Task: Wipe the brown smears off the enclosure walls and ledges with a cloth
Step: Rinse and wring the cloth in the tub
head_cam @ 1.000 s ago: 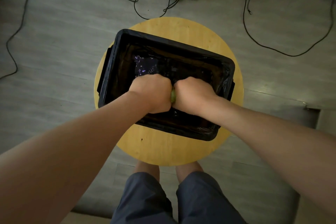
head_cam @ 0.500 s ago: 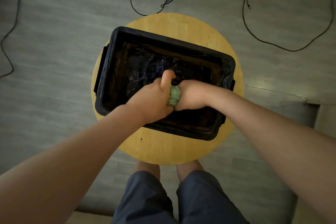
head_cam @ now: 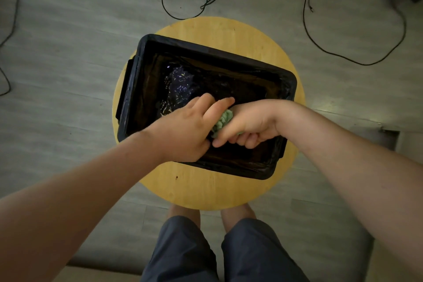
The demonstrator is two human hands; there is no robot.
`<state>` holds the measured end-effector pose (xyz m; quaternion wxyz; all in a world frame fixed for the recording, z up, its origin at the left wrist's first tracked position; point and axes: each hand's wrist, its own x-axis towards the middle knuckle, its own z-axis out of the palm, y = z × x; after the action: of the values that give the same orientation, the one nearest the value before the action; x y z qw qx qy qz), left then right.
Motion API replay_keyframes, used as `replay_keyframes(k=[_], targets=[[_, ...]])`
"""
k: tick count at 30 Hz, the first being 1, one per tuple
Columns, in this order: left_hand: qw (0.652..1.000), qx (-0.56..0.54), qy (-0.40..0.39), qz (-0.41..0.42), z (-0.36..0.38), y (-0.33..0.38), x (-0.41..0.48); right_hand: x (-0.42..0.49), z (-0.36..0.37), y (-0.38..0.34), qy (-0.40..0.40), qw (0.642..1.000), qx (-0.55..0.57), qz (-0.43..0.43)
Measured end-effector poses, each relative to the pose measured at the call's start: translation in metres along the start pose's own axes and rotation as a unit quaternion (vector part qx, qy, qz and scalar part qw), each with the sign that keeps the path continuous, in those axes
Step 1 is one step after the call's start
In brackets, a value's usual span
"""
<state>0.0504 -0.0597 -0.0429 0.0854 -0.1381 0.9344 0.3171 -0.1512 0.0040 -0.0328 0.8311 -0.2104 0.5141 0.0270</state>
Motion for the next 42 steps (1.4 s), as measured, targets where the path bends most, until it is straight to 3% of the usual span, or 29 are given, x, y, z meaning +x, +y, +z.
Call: replay_keyframes(k=[4, 6, 8, 12, 17, 21, 25, 27, 28, 30, 32, 36, 39, 42], targets=[[0.985, 0.14, -0.055, -0.085, -0.011, 0.006, 0.008, -0.002, 0.012, -0.004, 0.054, 0.998, -0.017, -0.026], [0.962, 0.243, -0.056, -0.114, -0.016, 0.011, 0.016, 0.004, 0.025, -0.007, 0.15, 0.984, -0.093, -0.026], [0.954, 0.271, -0.057, -0.115, -0.022, 0.012, 0.022, 0.013, 0.038, -0.01, 0.26, 0.945, -0.195, -0.037], [0.965, 0.156, -0.086, -0.192, -0.033, 0.009, 0.03, 0.019, 0.041, -0.008, 0.42, 0.808, -0.392, -0.129], [0.95, -0.009, -0.183, -0.253, -0.028, 0.001, 0.039, 0.035, 0.036, 0.004, 0.509, 0.673, -0.499, -0.197], [0.902, -0.172, -0.217, -0.33, -0.023, 0.003, 0.041, 0.047, 0.03, 0.014, 0.536, 0.617, -0.521, -0.247], [0.845, -0.274, -0.234, -0.396, -0.016, 0.002, 0.037, 0.05, 0.026, 0.02, 0.528, 0.607, -0.531, -0.265], [0.834, -0.309, -0.219, -0.401, -0.013, 0.0, 0.039, 0.047, 0.023, 0.018, 0.519, 0.615, -0.533, -0.261], [0.85, -0.301, -0.197, -0.385, -0.012, -0.001, 0.039, 0.044, 0.022, 0.013, 0.506, 0.631, -0.535, -0.244], [0.921, -0.194, -0.151, -0.304, -0.009, -0.003, 0.038, 0.034, 0.018, 0.001, 0.456, 0.694, -0.526, -0.183], [0.961, -0.095, -0.088, -0.245, -0.01, -0.001, 0.032, 0.025, 0.014, -0.009, 0.389, 0.782, -0.465, -0.148], [0.988, -0.037, 0.045, -0.142, -0.007, -0.002, 0.007, 0.014, 0.013, -0.024, 0.245, 0.9, -0.349, -0.093], [0.987, 0.071, 0.144, -0.022, -0.001, -0.008, -0.003, 0.009, 0.007, -0.023, 0.144, 0.975, -0.17, -0.016], [0.978, 0.114, 0.169, 0.051, 0.0, -0.016, -0.004, 0.004, 0.001, -0.018, -0.009, 1.0, -0.003, 0.005]])
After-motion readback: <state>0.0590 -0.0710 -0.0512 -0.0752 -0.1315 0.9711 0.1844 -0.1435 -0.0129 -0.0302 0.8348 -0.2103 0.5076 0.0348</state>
